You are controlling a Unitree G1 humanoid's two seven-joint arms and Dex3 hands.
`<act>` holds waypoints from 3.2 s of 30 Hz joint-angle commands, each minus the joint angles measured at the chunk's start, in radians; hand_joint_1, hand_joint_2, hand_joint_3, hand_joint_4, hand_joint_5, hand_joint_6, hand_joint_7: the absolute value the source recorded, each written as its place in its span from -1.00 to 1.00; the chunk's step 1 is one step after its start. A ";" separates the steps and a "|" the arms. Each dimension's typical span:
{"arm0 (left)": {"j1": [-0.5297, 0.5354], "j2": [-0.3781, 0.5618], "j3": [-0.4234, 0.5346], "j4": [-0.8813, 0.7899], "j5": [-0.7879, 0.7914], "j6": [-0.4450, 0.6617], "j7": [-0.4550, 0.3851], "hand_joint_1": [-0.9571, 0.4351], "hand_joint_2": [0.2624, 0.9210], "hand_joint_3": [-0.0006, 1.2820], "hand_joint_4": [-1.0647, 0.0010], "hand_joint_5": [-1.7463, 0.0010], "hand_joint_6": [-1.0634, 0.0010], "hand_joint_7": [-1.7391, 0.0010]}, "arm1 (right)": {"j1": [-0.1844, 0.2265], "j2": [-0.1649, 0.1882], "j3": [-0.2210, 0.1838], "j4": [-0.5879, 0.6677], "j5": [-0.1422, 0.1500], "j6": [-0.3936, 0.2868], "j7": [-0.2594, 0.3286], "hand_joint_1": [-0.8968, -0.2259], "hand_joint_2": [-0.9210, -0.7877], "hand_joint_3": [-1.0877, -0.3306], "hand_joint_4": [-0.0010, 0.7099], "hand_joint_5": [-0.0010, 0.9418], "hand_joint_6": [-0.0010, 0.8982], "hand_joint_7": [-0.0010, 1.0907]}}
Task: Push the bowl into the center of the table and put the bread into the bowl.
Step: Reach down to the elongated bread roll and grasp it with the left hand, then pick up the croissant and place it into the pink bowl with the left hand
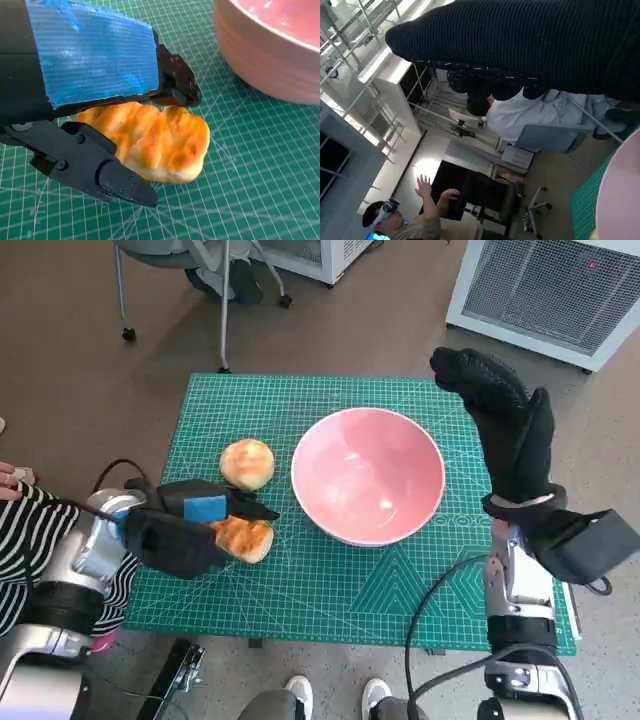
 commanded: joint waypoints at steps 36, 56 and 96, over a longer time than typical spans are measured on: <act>-0.031 0.045 0.142 -0.278 -0.172 0.075 -0.024 0.38 1.00 -0.85 -0.29 -0.45 -0.08 -0.29 | 0.018 -0.001 -0.007 0.033 0.016 0.000 0.021 -0.46 -1.00 0.04 -0.53 -1.00 -0.87 -0.22; -0.246 -0.152 0.151 -0.449 -0.209 0.261 0.055 0.38 1.00 -0.84 -0.25 -0.40 -0.06 -0.38 | 0.018 0.003 -0.019 0.038 0.042 0.005 0.036 -0.44 -1.00 0.04 -0.50 -0.99 -0.86 -0.21; -0.583 -0.466 -0.112 0.388 0.014 0.060 0.137 0.18 0.78 -0.77 0.22 0.44 0.31 0.03 | 0.084 -0.010 -0.039 -0.075 0.030 0.056 -0.024 -0.47 -1.00 0.17 -0.46 -0.98 -0.78 -0.22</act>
